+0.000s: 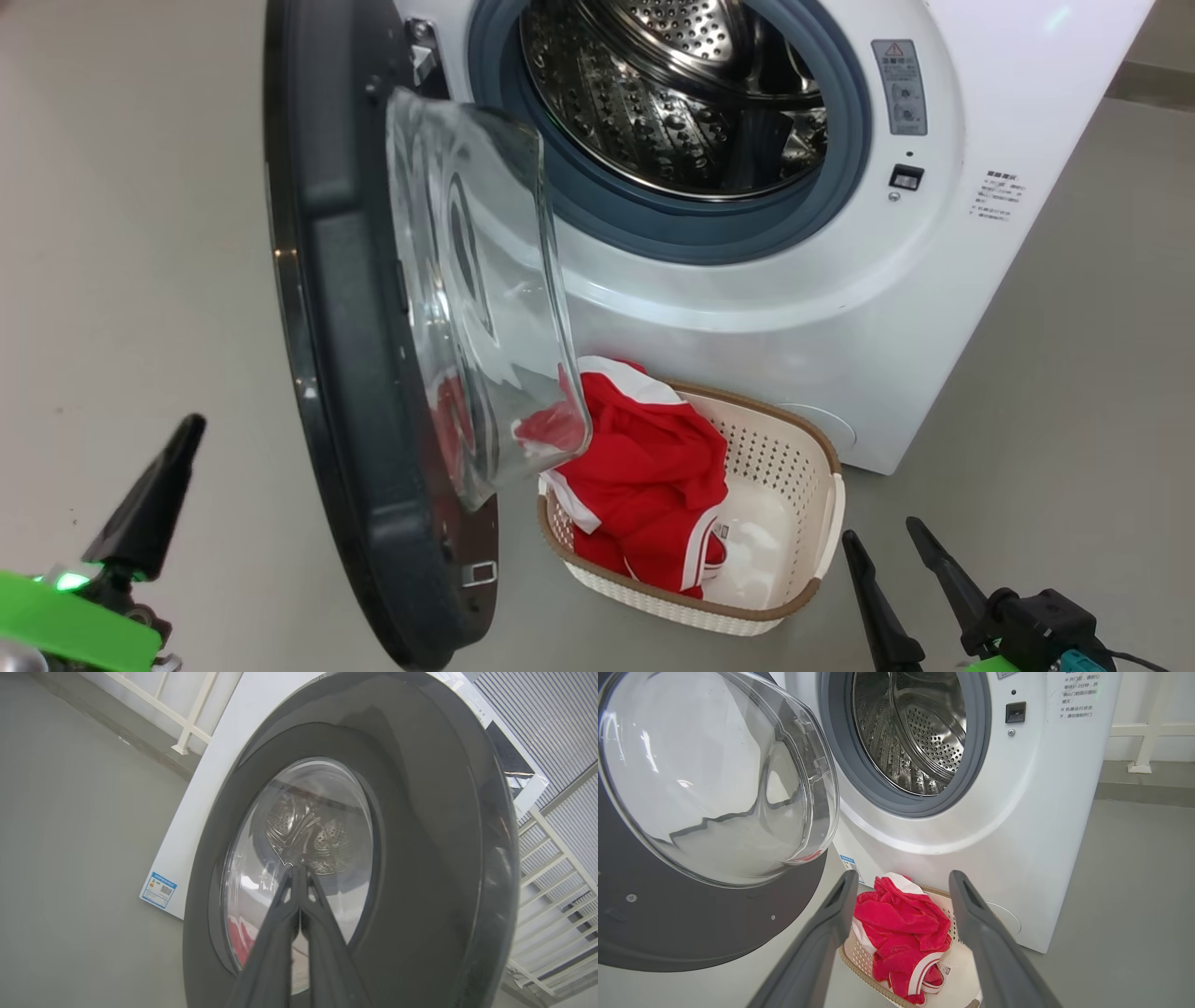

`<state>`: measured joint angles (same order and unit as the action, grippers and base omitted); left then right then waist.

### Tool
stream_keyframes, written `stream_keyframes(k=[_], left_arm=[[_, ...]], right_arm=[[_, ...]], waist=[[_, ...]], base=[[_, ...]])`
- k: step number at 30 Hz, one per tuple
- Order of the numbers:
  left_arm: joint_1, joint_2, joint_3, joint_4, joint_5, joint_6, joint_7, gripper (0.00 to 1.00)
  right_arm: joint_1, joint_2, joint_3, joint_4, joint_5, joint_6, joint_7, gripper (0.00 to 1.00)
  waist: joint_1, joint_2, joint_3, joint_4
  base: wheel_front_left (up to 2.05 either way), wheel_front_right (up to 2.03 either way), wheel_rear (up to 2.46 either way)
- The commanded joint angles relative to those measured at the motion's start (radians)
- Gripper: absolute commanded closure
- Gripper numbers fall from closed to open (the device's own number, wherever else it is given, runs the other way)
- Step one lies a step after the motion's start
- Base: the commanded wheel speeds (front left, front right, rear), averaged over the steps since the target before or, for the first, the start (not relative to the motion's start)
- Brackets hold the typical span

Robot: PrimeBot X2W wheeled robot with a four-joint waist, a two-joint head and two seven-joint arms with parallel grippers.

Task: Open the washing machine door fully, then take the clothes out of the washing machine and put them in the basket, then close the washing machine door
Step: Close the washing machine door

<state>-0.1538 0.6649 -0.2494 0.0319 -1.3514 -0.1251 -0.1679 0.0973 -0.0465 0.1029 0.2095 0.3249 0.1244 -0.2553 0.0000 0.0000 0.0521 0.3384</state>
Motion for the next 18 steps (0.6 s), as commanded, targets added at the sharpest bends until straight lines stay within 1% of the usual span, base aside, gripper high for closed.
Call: stream_keyframes(k=[1, 3, 7, 12, 18], left_arm=[[-0.063, 0.080, 0.024, -0.050, -0.046, -0.006, 0.021, 1.00], [-0.078, 0.115, -0.004, -0.089, -0.101, -0.006, 0.055, 1.00], [-0.116, 0.156, -0.035, -0.156, -0.175, -0.006, 0.109, 1.00], [-0.163, 0.166, -0.062, -0.211, -0.226, -0.006, 0.177, 1.00], [-0.201, 0.157, -0.068, -0.239, -0.236, -0.006, 0.224, 1.00]], right_arm=[[-0.040, -0.006, 0.024, -0.022, 0.015, 0.006, -0.006, 0.00], [-0.044, -0.005, 0.023, -0.022, 0.013, 0.006, -0.006, 0.00], [-0.057, -0.005, 0.023, -0.022, 0.010, 0.006, -0.006, 0.00], [-0.071, -0.005, 0.022, -0.022, 0.008, 0.006, -0.006, 0.00], [-0.082, -0.004, 0.022, -0.021, 0.010, 0.006, -0.006, 0.00]], waist=[[0.0000, 0.0000, 0.009, -0.008], [0.0000, 0.0000, 0.015, -0.014], [0.0000, 0.0000, 0.032, -0.026], [0.0000, 0.0000, 0.047, -0.044], [0.0000, 0.0000, 0.059, -0.069]], base=[[0.00, 0.00, 0.00], [0.00, 0.00, 0.00], [0.00, 0.00, 0.00], [0.00, 0.00, 0.00], [0.00, 0.00, 0.00]])
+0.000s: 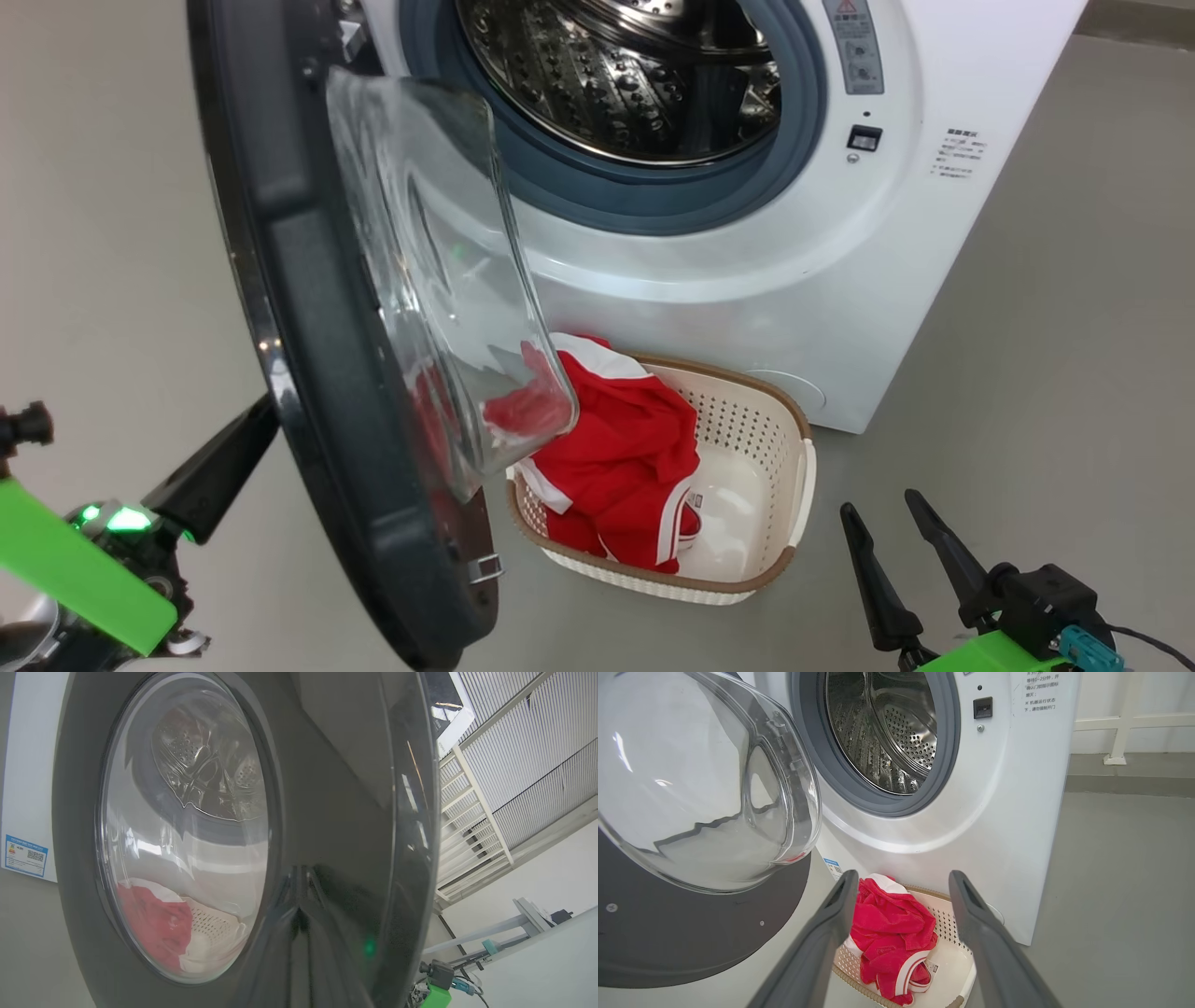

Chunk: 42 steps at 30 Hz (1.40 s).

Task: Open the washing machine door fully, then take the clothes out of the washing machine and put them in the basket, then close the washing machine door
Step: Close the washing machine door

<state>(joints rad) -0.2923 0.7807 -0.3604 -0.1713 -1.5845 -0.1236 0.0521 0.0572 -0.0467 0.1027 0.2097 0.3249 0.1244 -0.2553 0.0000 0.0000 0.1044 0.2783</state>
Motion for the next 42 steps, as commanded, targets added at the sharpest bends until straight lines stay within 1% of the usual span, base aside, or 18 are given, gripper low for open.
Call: stream_keyframes(k=[1, 4, 9, 16, 17, 21, 23, 33, 42], left_arm=[[-0.069, 0.038, 0.040, -0.038, 0.001, -0.007, 0.009, 1.00], [-0.089, 0.026, 0.021, -0.040, 0.021, -0.007, 0.019, 1.00], [-0.144, -0.015, -0.029, -0.039, 0.058, -0.007, 0.005, 1.00], [-0.228, -0.062, -0.138, 0.029, 0.144, -0.007, -0.068, 1.00], [-0.228, -0.062, -0.138, 0.029, 0.144, -0.007, -0.068, 1.00], [-0.283, -0.094, -0.207, 0.081, 0.171, -0.007, -0.121, 1.00], [-0.313, -0.110, -0.237, 0.102, 0.178, -0.007, -0.149, 1.00], [-0.442, -0.145, -0.366, 0.173, 0.188, -0.007, -0.246, 1.00], [-0.558, -0.195, -0.436, 0.275, 0.196, -0.007, -0.295, 1.00]], right_arm=[[-0.043, -0.004, 0.021, -0.022, 0.011, 0.006, -0.006, 0.00], [-0.047, -0.004, 0.021, -0.023, 0.012, 0.006, -0.006, 0.00], [-0.053, -0.004, 0.017, -0.025, 0.018, 0.006, -0.006, 0.00], [-0.065, -0.004, 0.015, -0.027, 0.020, 0.006, -0.006, 0.00], [-0.065, -0.004, 0.015, -0.027, 0.020, 0.006, -0.006, 0.00], [-0.070, -0.004, 0.014, -0.030, 0.021, 0.006, -0.006, 0.00], [-0.071, -0.004, 0.013, -0.031, 0.022, 0.006, -0.006, 0.00], [-0.086, -0.004, 0.011, -0.037, 0.027, 0.006, -0.006, 0.00], [-0.107, -0.004, 0.010, -0.045, 0.033, 0.006, -0.006, 0.00]], waist=[[0.0000, 0.0000, 0.008, -0.012], [0.0000, 0.0000, 0.014, -0.020], [0.0000, 0.0000, 0.022, -0.030], [0.0000, 0.0000, 0.030, -0.043], [0.0000, 0.0000, 0.030, -0.043], [0.0000, 0.0000, 0.039, -0.052], [0.0000, 0.0000, 0.043, -0.058], [0.0000, 0.0000, 0.069, -0.098], [0.0000, 0.0000, 0.108, -0.149]], base=[[0.00, 0.00, 0.00], [0.00, 0.00, 0.00], [0.00, 0.00, 0.00], [0.00, 0.00, 0.00], [0.00, 0.00, 0.00], [0.00, 0.00, 0.00], [0.00, 0.00, 0.00], [0.00, 0.00, 0.00], [0.00, 0.00, 0.00]])
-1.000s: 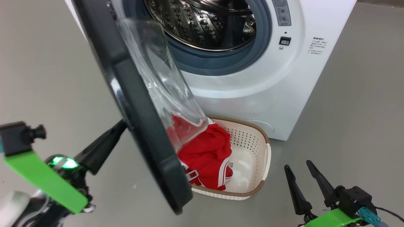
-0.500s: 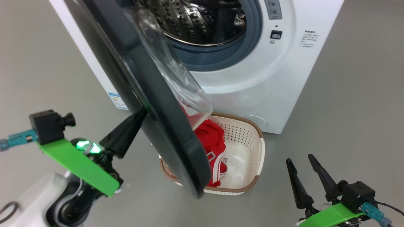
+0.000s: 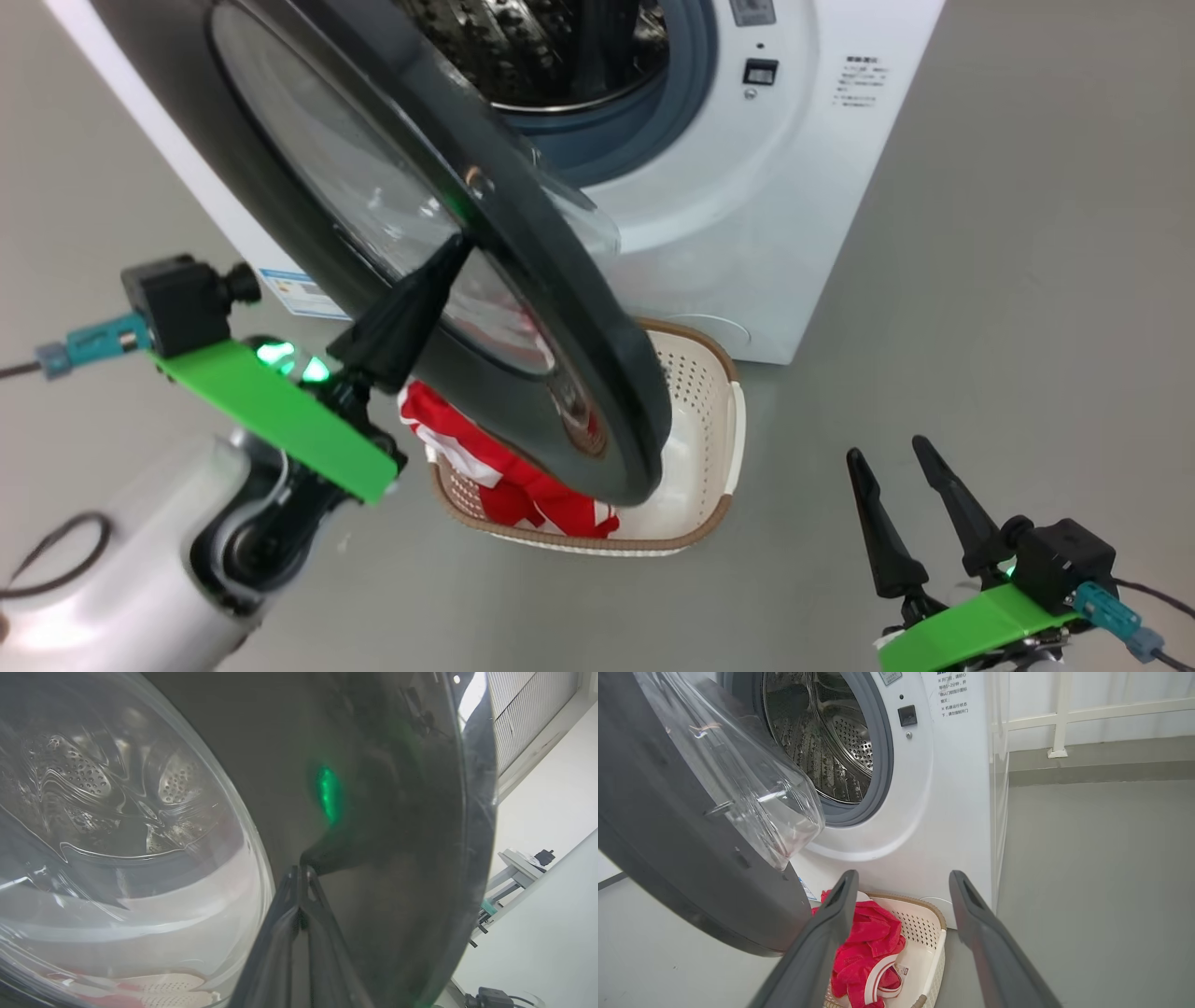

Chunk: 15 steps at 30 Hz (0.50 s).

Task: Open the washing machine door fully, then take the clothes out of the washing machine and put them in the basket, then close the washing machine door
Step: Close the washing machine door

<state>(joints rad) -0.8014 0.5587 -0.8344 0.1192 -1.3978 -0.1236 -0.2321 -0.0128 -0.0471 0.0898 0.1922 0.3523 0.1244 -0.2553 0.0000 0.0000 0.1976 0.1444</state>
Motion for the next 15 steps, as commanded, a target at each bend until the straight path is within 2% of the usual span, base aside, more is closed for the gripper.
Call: stream_keyframes(k=[1, 15], left_arm=[[-0.063, 0.023, 0.036, 0.000, 0.011, -0.007, -0.014, 1.00], [-0.215, -0.048, 0.044, 0.159, 0.038, -0.007, -0.029, 1.00]], right_arm=[[-0.040, -0.003, 0.021, -0.030, 0.007, 0.006, -0.006, 0.00], [-0.077, -0.003, 0.024, -0.044, 0.030, 0.006, -0.006, 0.00]], waist=[[0.0000, 0.0000, 0.021, -0.022], [0.0000, 0.0000, 0.098, -0.106]], base=[[0.00, 0.00, 0.00], [0.00, 0.00, 0.00]])
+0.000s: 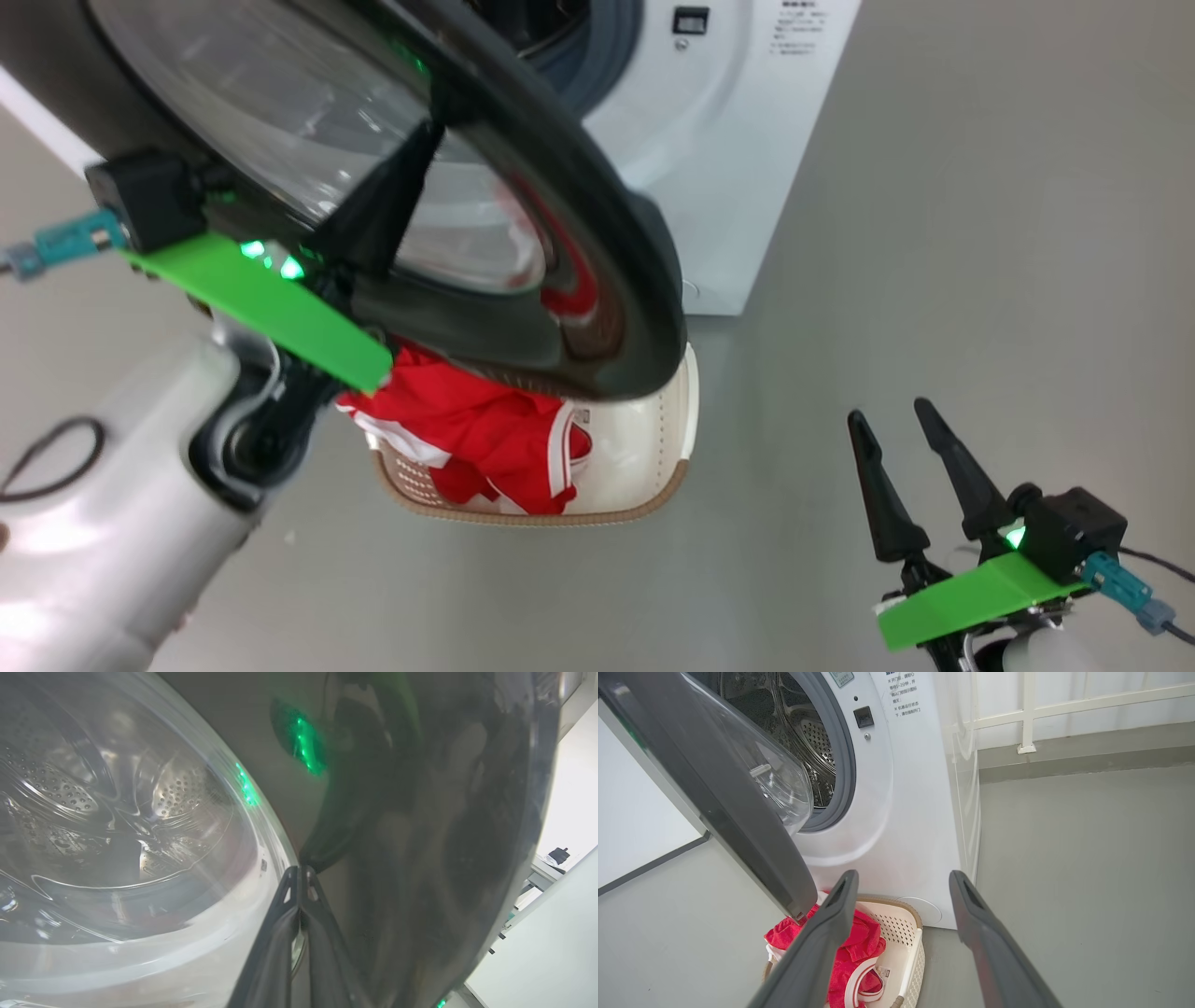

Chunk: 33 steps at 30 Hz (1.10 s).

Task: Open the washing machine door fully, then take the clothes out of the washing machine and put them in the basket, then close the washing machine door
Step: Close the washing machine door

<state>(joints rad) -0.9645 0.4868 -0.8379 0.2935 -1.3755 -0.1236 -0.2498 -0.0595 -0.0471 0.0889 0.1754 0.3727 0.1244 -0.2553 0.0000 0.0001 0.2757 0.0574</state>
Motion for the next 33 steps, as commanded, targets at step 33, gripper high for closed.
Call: stream_keyframes(k=[33], left_arm=[[-0.091, -0.054, 0.208, 0.196, 0.154, -0.007, -0.012, 1.00]], right_arm=[[-0.074, -0.003, 0.017, -0.039, 0.028, 0.006, -0.006, 0.00]], waist=[[0.0000, -0.0001, 0.064, -0.097]], base=[[0.00, 0.00, 0.00]])
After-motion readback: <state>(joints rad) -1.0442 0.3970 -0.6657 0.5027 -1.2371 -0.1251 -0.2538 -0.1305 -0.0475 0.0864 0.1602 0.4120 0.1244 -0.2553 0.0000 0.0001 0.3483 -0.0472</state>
